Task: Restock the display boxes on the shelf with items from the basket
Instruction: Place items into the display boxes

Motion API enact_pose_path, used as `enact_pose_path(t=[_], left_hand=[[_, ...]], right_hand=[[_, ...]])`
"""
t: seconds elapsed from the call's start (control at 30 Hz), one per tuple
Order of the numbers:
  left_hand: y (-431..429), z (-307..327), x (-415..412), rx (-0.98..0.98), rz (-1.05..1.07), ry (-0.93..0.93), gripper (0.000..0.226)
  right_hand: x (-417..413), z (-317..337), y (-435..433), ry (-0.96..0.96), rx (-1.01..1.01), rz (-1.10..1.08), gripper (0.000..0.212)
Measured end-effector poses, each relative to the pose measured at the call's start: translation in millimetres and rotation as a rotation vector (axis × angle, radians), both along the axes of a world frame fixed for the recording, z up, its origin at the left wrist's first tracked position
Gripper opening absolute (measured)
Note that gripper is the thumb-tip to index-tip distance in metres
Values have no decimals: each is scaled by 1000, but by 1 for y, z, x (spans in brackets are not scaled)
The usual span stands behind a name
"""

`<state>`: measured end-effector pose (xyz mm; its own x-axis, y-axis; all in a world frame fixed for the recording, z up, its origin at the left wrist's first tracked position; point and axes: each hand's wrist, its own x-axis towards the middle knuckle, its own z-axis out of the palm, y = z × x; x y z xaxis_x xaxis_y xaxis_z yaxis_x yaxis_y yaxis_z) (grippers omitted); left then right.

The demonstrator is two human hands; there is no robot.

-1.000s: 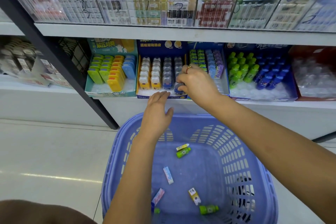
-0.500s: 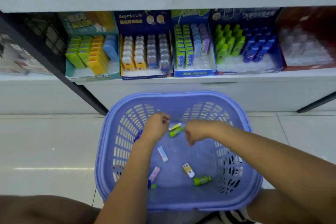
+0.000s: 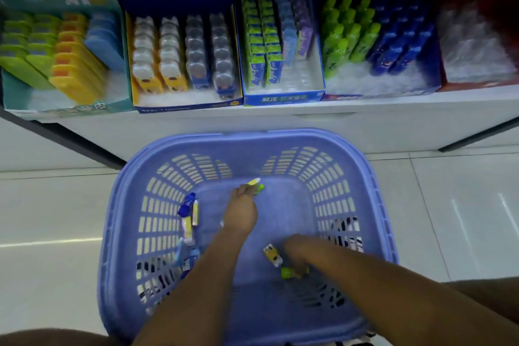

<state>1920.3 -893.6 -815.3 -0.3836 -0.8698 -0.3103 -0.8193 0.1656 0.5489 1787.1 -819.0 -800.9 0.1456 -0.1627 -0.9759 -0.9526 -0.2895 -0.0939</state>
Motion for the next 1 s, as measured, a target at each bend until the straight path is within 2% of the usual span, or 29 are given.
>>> enact_pose_path(t=[0.07,0.13,0.27,0.33,0.4,0.47,0.5,0.57,0.63,0.67,0.8,0.9,1.0], left_hand=[[-5,-8,-2,2,23,-50,57],[-6,-16,-3,22,39,-135,53],[5,-24,-2,90,56,-240,31],[10,-25,0,148,111,-198,27],[8,-19,1,237,177,-76,20],[0,-4,-1,350,202,43,6],[-6,6,-1,429,210,97,12],[-14,27,-3,635,298,339,19],[-23,52,-3,748,358,560,9],[-27,66,-3,787,375,648,7],[-38,120,-5,900,446,971,12],[-37,155,-5,952,434,1118,15],[-32,182,-10,922,457,1242,19]], right_hand=[[-3,0,1,-15,-3,-63,57],[-6,0,2,-18,30,-113,53],[-10,7,-11,-66,127,-294,12],[-14,21,-26,-113,28,-473,5],[-19,40,-47,-155,-84,-590,3],[-27,60,-68,-207,-75,-606,14],[-31,71,-77,-237,-78,-617,20],[-43,96,-94,-284,-132,-673,20],[-56,122,-105,-326,-218,-736,12],[-62,135,-110,-348,-267,-748,15],[-72,185,-120,-438,-447,-689,41],[-70,214,-122,-530,-605,-751,45],[-63,231,-123,-625,-752,-790,43]])
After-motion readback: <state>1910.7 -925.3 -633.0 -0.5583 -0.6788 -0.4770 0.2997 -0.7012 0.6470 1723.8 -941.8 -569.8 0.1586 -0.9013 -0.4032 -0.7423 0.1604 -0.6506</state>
